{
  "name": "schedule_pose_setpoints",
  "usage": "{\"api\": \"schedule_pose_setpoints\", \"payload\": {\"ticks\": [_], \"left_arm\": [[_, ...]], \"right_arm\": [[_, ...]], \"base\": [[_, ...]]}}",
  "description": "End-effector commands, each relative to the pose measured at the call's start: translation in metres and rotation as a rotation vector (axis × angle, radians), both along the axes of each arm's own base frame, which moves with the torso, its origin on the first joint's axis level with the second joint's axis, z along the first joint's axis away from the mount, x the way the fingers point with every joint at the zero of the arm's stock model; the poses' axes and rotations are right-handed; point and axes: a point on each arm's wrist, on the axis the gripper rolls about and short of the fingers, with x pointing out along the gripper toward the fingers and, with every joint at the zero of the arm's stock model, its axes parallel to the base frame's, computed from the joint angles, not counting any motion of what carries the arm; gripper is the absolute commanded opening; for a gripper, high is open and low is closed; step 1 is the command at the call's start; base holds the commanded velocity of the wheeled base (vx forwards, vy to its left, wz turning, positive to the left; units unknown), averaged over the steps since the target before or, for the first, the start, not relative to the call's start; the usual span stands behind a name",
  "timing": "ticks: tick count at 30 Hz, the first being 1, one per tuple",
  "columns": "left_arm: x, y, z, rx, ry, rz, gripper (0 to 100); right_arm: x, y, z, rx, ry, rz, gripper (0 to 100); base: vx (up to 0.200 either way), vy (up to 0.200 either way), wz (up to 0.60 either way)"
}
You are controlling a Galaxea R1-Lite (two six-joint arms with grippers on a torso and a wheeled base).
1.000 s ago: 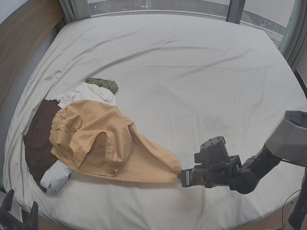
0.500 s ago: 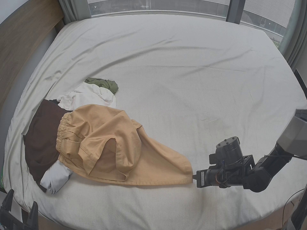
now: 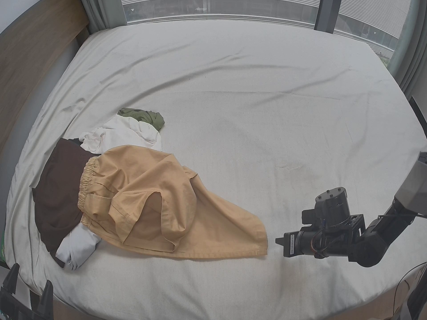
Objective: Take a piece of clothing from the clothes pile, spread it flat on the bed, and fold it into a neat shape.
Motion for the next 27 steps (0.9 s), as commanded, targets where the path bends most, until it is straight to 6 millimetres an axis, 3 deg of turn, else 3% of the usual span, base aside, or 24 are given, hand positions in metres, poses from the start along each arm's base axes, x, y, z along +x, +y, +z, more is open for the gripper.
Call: {"api": "schedule_pose_setpoints", "payload": {"ticks": [1, 17, 18, 27], "left_arm": [[0.000, 0.000, -0.005, 0.000, 0.001, 0.001, 100], [0.000, 0.000, -0.005, 0.000, 0.001, 0.001, 100], [0.000, 0.000, -0.005, 0.000, 0.001, 0.001, 100], [0.000, 0.000, -0.005, 0.000, 0.001, 0.001, 100]], "right_arm": [[0.001, 0.008, -0.008, -0.004, 0.014, 0.019, 100], [0.008, 0.054, -0.032, 0.004, 0.038, 0.097, 100], [0.008, 0.054, -0.032, 0.004, 0.038, 0.097, 0], [0.011, 0.049, -0.034, -0.015, 0.035, 0.060, 0]], "base": [[0.000, 0.000, 0.00], [0.000, 0.000, 0.00], [0.000, 0.000, 0.00], [0.000, 0.000, 0.00]]}}
